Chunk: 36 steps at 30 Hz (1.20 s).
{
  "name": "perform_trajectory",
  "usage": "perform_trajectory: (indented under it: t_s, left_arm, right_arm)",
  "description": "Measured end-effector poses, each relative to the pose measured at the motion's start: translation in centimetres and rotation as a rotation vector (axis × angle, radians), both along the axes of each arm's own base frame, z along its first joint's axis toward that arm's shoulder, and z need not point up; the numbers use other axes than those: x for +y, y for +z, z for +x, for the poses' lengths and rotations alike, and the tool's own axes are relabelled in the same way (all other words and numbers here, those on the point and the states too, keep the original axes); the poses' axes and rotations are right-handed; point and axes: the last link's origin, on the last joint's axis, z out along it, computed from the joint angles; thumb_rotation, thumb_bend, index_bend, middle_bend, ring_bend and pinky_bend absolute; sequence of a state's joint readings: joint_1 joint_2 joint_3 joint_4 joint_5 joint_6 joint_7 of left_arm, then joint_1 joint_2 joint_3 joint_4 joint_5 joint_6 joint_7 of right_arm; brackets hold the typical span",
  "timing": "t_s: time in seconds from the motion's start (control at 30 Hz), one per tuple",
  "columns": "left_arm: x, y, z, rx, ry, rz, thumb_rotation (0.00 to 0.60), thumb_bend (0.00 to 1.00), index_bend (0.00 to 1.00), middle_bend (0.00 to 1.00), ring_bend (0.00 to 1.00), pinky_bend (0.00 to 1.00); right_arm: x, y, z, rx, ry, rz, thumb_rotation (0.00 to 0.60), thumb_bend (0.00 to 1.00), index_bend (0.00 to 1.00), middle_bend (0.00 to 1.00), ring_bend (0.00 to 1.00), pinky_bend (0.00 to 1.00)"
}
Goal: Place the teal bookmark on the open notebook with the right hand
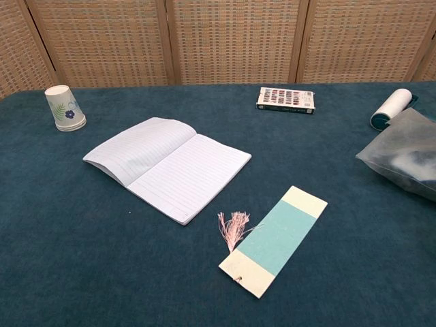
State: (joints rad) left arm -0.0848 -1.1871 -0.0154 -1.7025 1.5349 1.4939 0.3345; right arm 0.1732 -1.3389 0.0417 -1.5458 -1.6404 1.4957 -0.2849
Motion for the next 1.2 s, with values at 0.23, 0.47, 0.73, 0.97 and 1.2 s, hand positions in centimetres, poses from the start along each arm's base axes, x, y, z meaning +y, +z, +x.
perform_trajectory:
  t_s: [0.23,0.47,0.73,0.97,1.2]
  left_arm:
    - [-0.02,0.11,-0.10,0.000,0.004,0.002,0.600,0.00,0.00,0.00,0.00,0.00]
    - [-0.08,0.19,0.06,-0.001,-0.004,0.006,0.600,0.00,0.00,0.00,0.00,0.00]
    - [-0.05,0.08,0.11,0.004,-0.008,0.002,0.600,0.00,0.00,0.00,0.00,0.00]
    - [-0.16,0.14,0.20,0.004,-0.012,0.005,0.600,0.00,0.00,0.00,0.00,0.00]
    - [-0.23,0.21,0.25,0.001,-0.014,0.007,0.600,0.00,0.00,0.00,0.00,0.00]
  right_arm:
    - [0.03,-0.03,-0.09,0.003,0.001,0.006,0.600,0.19,0.00,0.00,0.00,0.00]
    - [0.12,-0.14,0.01,-0.004,0.004,0.023,0.600,0.19,0.00,0.00,0.00,0.00]
    - [0.05,-0.21,-0.13,-0.002,-0.004,0.032,0.600,0.19,0.00,0.00,0.00,0.00]
    - [0.15,-0.39,-0.17,0.009,-0.003,0.039,0.600,0.19,0.00,0.00,0.00,0.00]
    - [0.19,-0.43,-0.22,0.007,-0.007,0.044,0.600,0.19,0.00,0.00,0.00,0.00]
